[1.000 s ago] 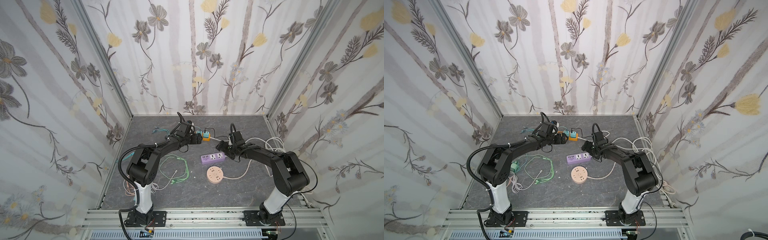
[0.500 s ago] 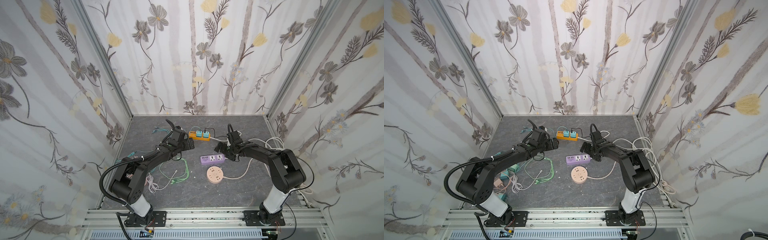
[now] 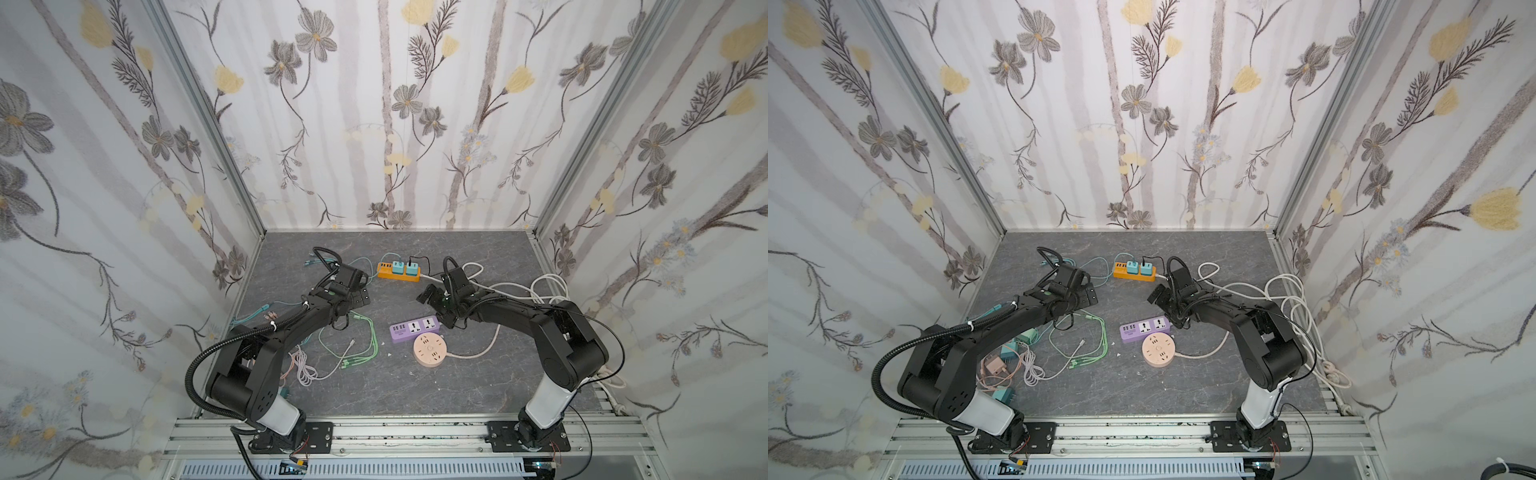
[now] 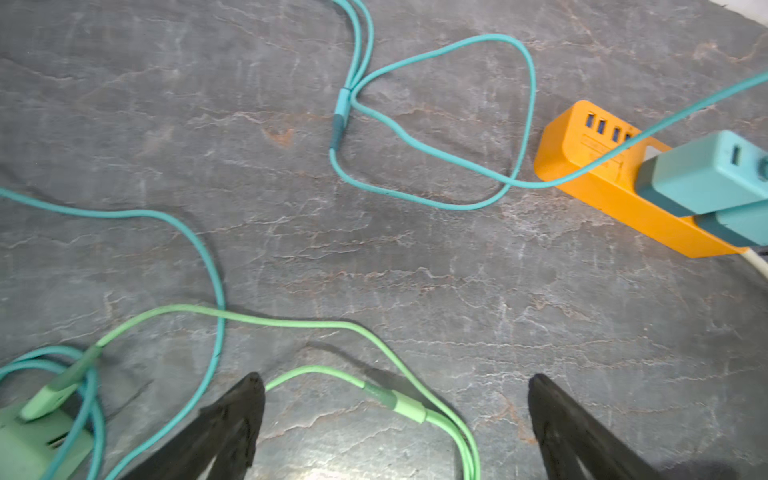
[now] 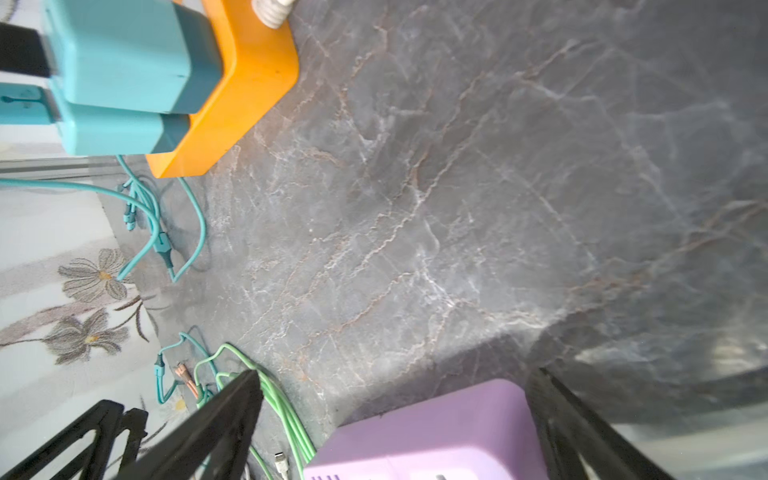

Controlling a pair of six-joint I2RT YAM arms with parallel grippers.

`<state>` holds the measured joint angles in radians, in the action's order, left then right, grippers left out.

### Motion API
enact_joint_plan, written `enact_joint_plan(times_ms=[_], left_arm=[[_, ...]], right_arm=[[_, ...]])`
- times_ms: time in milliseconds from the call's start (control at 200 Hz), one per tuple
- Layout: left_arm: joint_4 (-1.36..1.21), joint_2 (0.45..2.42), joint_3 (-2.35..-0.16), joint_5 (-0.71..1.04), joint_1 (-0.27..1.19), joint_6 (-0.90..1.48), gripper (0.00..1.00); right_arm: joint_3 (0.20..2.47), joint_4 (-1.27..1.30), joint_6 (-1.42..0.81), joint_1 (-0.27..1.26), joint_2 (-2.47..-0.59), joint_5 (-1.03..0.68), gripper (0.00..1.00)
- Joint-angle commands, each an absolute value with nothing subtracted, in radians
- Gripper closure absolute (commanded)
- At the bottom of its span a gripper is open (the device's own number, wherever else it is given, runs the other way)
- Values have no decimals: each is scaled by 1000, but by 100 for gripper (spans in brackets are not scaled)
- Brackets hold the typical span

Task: Insert the plug

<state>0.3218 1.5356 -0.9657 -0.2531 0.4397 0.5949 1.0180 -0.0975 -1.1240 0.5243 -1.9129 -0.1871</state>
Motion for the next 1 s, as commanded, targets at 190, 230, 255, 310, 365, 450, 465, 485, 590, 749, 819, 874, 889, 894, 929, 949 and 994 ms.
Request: enact_joint_plan(times_ms=[190, 230, 255, 310, 365, 450, 465, 485, 590, 749, 819, 874, 889, 894, 929, 949, 994], left_arm=[[525, 1414, -919, -356, 282, 655, 0], [532, 1395, -909, -350, 254, 661, 0], [535, 1384, -903, -345, 238, 662, 0], [536, 1356, -887, -338, 205, 669, 0], [529, 1329, -870, -335, 176, 680, 0], [519, 1290, -844, -317, 132, 709, 0], [517, 1282, -839, -310, 123, 715, 0], [515, 1275, -833, -301, 113, 722, 0], [511, 1229, -805, -261, 65, 748, 0], [524, 1187, -779, -230, 1, 760, 0], [535, 1184, -777, -207, -30, 764, 0], [543, 1187, -776, -185, -54, 772, 0], [545, 1188, -776, -180, -59, 773, 0], [545, 1188, -776, -178, -61, 774, 0], [546, 1192, -776, -167, -71, 776, 0], [547, 1194, -775, -163, -75, 778, 0], [548, 1198, -776, -160, -81, 779, 0]], right_arm=[[1168, -296, -585, 569, -1839, -121, 2], [1208, -359, -458, 573, -1841, -150, 2], [1238, -408, -374, 576, -1844, -158, 2], [1304, -516, -174, 587, -1858, -175, 3], [1361, -612, 16, 603, -1882, -167, 3], [1403, -718, 293, 621, -1929, -206, 4], [1408, -734, 335, 627, -1937, -205, 4], [1416, -750, 380, 631, -1947, -198, 4], [1449, -812, 576, 655, -1995, -205, 6], [1514, -869, 728, 723, -2098, -159, 7], [1535, -876, 774, 752, -2146, -101, 7], [1556, -881, 798, 767, -2182, -72, 7], [1561, -880, 804, 769, -2190, -64, 8], [1563, -879, 805, 771, -2193, -61, 8], [1577, -874, 812, 772, -2210, -40, 8], [1583, -869, 815, 773, -2218, -25, 9], [1595, -856, 824, 773, -2237, 1, 11]])
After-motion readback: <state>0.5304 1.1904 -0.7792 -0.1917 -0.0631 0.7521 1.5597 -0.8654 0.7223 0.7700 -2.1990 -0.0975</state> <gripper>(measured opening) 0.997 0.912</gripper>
